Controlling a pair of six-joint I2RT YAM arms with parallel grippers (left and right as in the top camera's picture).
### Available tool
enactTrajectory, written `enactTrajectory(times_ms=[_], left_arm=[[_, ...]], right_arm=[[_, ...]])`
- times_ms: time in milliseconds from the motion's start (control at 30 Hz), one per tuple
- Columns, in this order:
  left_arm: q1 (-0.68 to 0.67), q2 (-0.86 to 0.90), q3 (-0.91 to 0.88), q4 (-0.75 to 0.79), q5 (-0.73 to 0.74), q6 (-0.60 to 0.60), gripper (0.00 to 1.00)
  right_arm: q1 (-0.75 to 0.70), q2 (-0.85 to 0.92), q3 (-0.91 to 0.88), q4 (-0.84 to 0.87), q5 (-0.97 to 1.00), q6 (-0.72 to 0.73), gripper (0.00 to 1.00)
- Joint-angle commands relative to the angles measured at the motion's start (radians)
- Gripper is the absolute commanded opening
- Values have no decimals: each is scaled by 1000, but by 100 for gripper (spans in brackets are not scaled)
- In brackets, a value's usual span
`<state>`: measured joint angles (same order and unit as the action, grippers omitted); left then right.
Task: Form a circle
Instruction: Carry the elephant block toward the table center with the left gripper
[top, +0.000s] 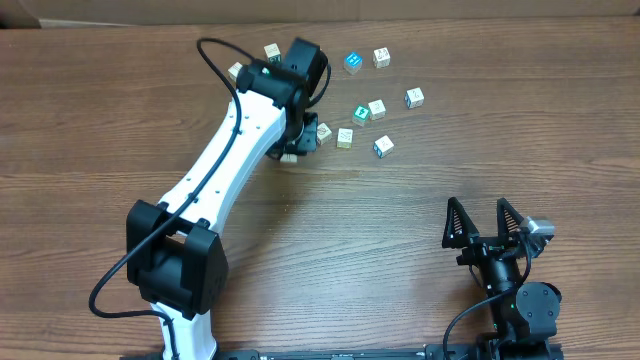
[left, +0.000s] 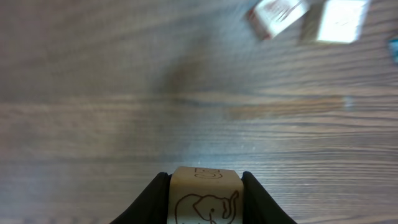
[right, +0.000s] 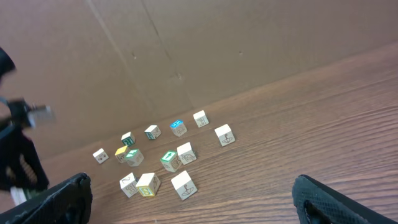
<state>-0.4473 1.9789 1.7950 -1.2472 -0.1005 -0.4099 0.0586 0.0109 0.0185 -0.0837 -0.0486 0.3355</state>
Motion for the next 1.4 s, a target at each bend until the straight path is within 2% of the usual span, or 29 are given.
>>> enactTrajectory(times_ms=[0,200,433,667,1367], left_arm=[[-26,16,-114,21,16,-110,26],[-64,16,-286,126,21,-180,27],[-96,16,-390,217,45,-195,28],[-117,16,-414,239,46,-243,33],[-164,16,-435,260,49,-261,37]], right_arm=[[-8,-8,-10,3,-6,-11,100],[-8,-8,-10,3,-6,-11,100],[-8,-8,-10,3,-6,-11,100],[-8,-8,-10,3,-6,-11,100],[-8,-8,-10,3,-6,-11,100]])
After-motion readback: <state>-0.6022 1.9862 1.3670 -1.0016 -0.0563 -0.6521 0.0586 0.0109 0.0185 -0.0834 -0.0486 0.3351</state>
